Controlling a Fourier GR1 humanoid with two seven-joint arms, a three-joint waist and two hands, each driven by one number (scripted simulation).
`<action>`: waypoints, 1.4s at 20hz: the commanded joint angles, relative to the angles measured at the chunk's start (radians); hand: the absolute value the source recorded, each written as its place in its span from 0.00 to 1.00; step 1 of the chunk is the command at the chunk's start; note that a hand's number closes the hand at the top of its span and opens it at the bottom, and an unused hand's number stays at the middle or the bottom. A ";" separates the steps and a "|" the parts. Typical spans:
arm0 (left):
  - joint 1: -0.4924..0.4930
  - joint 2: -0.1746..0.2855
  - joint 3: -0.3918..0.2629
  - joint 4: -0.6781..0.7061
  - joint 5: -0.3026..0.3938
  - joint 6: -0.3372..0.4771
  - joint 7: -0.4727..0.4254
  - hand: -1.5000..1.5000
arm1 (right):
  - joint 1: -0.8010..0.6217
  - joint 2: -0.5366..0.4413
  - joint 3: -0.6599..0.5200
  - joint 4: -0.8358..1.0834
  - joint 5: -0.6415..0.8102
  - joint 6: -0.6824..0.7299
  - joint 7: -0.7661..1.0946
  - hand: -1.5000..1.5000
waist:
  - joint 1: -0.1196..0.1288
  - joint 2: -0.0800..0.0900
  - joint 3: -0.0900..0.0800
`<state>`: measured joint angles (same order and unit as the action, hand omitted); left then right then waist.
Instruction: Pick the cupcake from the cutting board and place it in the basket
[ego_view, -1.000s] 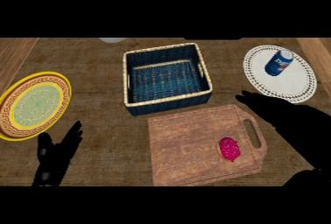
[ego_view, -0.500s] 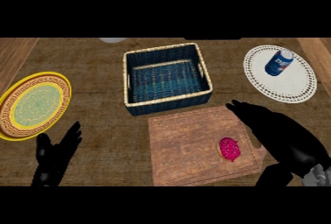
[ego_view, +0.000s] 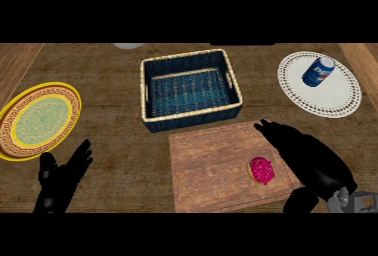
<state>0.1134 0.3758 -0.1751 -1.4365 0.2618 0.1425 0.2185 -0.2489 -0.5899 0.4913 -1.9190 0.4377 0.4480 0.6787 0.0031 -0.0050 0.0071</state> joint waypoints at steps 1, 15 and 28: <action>0.037 -0.033 -0.010 0.002 -0.030 0.007 0.024 0.50 | -0.019 0.057 -0.044 0.054 0.042 0.018 -0.029 0.00 | 0.002 0.005 -0.007; 0.017 -0.062 0.056 0.056 -0.064 -0.040 0.010 0.50 | 0.029 0.157 -0.005 0.226 0.235 0.018 -0.149 0.00 | 0.000 0.006 -0.007; -0.010 -0.085 0.081 0.031 -0.107 -0.075 0.062 0.50 | 0.013 0.248 -0.039 0.414 0.364 -0.035 -0.269 0.00 | 0.002 0.006 -0.007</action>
<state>0.1039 0.3020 -0.0887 -1.4166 0.1719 0.0737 0.2383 -0.2108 -0.3575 0.4760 -1.5972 0.7660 0.4405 0.4773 0.0040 -0.0066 0.0104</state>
